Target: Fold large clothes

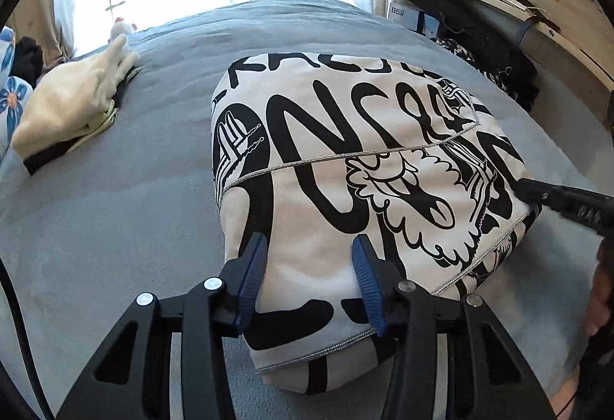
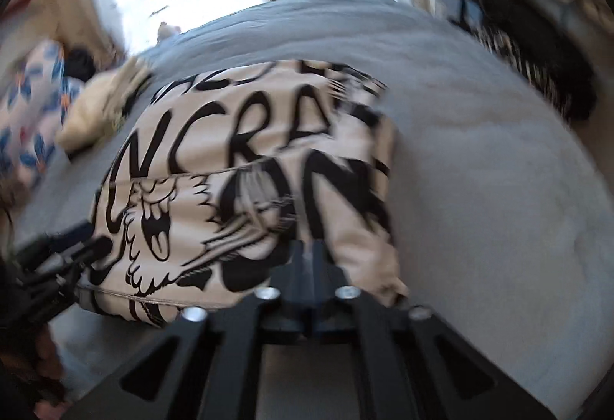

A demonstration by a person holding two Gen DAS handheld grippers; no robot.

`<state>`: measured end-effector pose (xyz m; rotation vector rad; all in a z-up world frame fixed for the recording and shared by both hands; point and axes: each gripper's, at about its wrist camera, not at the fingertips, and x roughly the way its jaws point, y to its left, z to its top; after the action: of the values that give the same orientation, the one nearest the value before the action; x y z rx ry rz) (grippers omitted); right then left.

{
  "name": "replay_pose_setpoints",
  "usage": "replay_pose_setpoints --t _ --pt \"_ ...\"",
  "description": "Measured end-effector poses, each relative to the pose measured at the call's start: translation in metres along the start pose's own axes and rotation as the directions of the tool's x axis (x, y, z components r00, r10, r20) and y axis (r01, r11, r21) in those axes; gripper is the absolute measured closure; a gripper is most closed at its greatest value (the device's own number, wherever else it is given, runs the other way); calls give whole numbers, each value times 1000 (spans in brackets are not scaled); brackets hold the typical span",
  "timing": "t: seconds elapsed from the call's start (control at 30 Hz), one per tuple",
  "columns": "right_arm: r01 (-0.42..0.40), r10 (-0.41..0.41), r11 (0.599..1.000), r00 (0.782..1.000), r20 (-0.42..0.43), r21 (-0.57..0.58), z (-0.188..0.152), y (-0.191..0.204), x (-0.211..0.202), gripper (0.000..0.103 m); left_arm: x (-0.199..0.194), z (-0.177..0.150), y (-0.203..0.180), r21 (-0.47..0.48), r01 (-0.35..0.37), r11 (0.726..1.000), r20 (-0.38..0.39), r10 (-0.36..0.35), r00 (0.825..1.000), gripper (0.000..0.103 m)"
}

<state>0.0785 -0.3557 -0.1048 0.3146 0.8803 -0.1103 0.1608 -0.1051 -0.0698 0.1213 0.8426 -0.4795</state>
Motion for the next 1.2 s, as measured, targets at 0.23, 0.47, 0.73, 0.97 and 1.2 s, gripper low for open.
replay_pose_setpoints --t 0.23,0.47,0.73,0.97,1.2 --pt "-12 12 999 1000 7 38 -6 -4 -21 100 -9 5 8 -68 30 997 -44 -33 998 47" --pt "-49 50 997 998 -25 65 -16 5 -27 100 -29 5 23 -159 50 986 -73 -62 995 36" --pt "-104 106 993 994 -31 48 -10 15 -49 69 -54 18 34 -209 69 975 -86 -88 992 21" --pt "-126 126 992 992 11 -12 12 22 -77 54 -70 36 38 -219 64 974 -81 -83 993 21" --pt "-127 128 990 992 17 -66 34 30 -86 34 -68 51 50 -260 -7 965 -90 -17 996 21"
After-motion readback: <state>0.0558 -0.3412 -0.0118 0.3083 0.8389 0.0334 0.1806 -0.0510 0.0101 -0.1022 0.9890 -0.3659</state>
